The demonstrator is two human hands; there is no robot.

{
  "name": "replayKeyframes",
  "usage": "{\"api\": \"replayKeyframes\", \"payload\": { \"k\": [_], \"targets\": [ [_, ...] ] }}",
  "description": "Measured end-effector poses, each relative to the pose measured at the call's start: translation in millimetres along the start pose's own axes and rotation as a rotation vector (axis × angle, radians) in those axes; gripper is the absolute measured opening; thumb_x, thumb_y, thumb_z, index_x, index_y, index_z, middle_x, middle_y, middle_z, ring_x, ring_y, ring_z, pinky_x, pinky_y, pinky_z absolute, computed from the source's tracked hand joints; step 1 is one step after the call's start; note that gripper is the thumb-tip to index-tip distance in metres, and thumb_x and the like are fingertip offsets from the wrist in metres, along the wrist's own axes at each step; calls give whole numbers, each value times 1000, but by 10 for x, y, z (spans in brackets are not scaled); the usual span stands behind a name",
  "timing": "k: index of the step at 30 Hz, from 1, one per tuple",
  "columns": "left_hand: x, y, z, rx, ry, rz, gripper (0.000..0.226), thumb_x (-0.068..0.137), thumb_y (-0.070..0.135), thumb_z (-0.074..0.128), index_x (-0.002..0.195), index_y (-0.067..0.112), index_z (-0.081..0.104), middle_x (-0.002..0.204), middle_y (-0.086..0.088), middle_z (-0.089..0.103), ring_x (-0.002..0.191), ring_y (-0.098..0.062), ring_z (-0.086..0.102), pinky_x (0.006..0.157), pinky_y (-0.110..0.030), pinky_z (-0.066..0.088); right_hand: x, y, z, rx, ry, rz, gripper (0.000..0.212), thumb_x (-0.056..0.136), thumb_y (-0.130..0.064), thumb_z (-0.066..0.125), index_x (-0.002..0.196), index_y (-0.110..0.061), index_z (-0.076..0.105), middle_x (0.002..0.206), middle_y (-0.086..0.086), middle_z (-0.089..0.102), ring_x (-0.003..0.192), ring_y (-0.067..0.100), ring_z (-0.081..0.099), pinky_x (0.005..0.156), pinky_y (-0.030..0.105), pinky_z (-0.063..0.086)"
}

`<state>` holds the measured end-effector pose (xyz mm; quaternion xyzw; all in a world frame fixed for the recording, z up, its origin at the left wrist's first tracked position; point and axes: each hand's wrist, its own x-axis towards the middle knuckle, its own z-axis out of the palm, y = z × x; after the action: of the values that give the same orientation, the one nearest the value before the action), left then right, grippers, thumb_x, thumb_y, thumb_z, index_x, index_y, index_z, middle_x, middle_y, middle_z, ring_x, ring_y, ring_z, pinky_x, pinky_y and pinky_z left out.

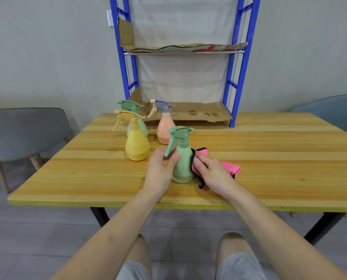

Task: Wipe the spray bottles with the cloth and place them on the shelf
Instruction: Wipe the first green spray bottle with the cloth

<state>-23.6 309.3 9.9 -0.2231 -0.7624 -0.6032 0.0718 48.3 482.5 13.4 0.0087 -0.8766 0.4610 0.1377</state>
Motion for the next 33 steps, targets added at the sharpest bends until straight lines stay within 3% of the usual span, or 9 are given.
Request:
{"api": "replayKeyframes", "payload": {
  "k": [4, 8, 12, 15, 19, 24, 27, 30, 33],
  "targets": [
    [0, 11, -5, 4, -13, -31, 36, 102, 30, 64, 138, 26, 63, 128, 7, 66, 119, -4, 60, 107, -35, 49, -6, 45, -4, 22, -57, 36, 43, 112, -33, 41, 154, -43, 43, 93, -34, 65, 72, -14, 57, 73, 16, 42],
    [-4, 20, -6, 1, -16, -46, 37, 102, 28, 64, 139, 27, 62, 130, 7, 66, 120, -5, 60, 110, -37, 48, -1, 64, 1, 191, -81, 110, 44, 111, -42, 42, 155, -48, 40, 124, -16, 72, 111, 33, 69, 103, 51, 53],
    [-1, 26, -2, -7, -14, -55, 36, 102, 26, 64, 138, 26, 63, 130, 7, 66, 121, -6, 61, 112, -40, 48, 5, 91, 14, 122, -66, 40, 52, 108, -43, 49, 158, -45, 34, 103, -20, 65, 65, -4, 58, 71, 26, 49],
    [-7, 13, 6, -25, -29, -57, 35, 103, 26, 62, 138, 28, 63, 131, 10, 66, 123, -4, 60, 113, -40, 48, 68, -38, 41, 134, -8, -8, 52, 107, -37, 54, 157, -38, 41, 127, -22, 65, 87, -20, 61, 78, 11, 48],
    [-5, -15, -4, 18, -97, -7, 40, 106, 29, 57, 146, 33, 59, 138, 9, 62, 129, 0, 55, 115, -34, 44, 114, -152, 83, 227, 21, -54, 45, 108, -31, 53, 153, -32, 49, 138, -22, 64, 127, -6, 58, 105, 20, 48],
    [54, -40, -56, 106, -111, 38, 41, 108, 25, 53, 146, 39, 55, 149, 12, 53, 127, 23, 38, 102, 2, 28, 1, 51, -21, 116, -71, 7, 59, 105, -24, 60, 159, -36, 38, 101, -27, 61, 70, -20, 56, 68, 7, 43],
    [51, -45, -41, 82, -112, 47, 41, 108, 23, 52, 147, 34, 56, 153, 14, 51, 133, 17, 38, 109, -5, 28, -11, 120, -54, 8, -58, 34, 63, 102, -32, 66, 157, -43, 38, 93, -30, 59, 67, -17, 53, 70, 12, 39],
    [32, -28, -25, 51, -111, 33, 40, 108, 21, 52, 146, 29, 58, 151, 12, 53, 136, 7, 40, 116, -15, 28, 48, 40, -7, -17, 42, 7, 65, 92, -49, 71, 152, -43, 47, 112, -23, 73, 91, -10, 63, 87, 26, 52],
    [22, -16, -8, 50, -112, 20, 38, 107, 18, 55, 144, 23, 61, 145, -3, 58, 115, 30, 43, 96, 9, 22, 115, -153, 56, 75, 121, -71, 48, 96, -43, 69, 143, -39, 60, 124, -24, 72, 117, -2, 65, 104, 34, 54]
  ]
}}
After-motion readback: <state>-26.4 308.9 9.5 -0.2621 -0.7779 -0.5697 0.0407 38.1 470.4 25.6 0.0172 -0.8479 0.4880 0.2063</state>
